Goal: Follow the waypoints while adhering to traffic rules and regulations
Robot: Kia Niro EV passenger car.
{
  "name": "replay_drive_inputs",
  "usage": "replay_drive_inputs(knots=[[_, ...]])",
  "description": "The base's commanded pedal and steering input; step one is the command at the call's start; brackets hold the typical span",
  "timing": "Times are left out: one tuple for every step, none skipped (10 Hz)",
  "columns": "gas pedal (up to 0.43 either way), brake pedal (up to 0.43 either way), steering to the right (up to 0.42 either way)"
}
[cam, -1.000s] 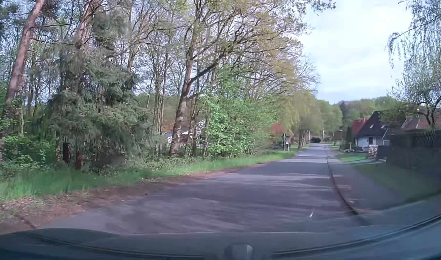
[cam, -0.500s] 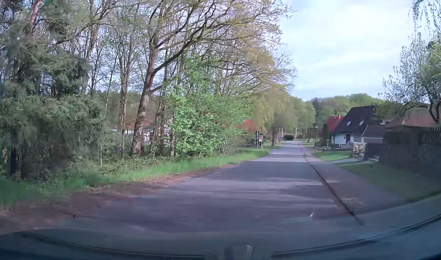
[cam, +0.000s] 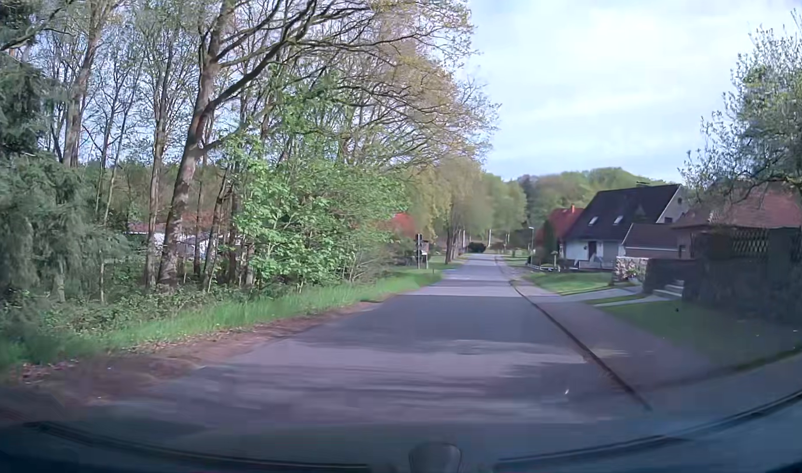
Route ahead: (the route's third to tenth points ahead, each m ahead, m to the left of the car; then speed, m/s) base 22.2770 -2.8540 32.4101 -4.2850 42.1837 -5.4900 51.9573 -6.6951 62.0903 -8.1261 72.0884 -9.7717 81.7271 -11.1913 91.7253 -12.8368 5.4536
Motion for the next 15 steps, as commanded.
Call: replay_drive_inputs(knots=[[0.008, 0.0, 0.134], [0.0, 0.0, 0.125], [0.0, 0.0, 0.119], [0.0, 0.0, 0.117], [0.0, 0.0, 0.117], [0.0, 0.0, 0.115], [0.0, 0.0, 0.109], [0.0, 0.0, 0.1], [0.0, 0.0, 0.086], [0.0, 0.0, 0.068], [0.0, 0.0, 0.057], [0.0, 0.0, 0.05], [0.0, 0.0, 0.045], [0.0, 0.0, 0.042], [0.0, 0.0, 0.034]])
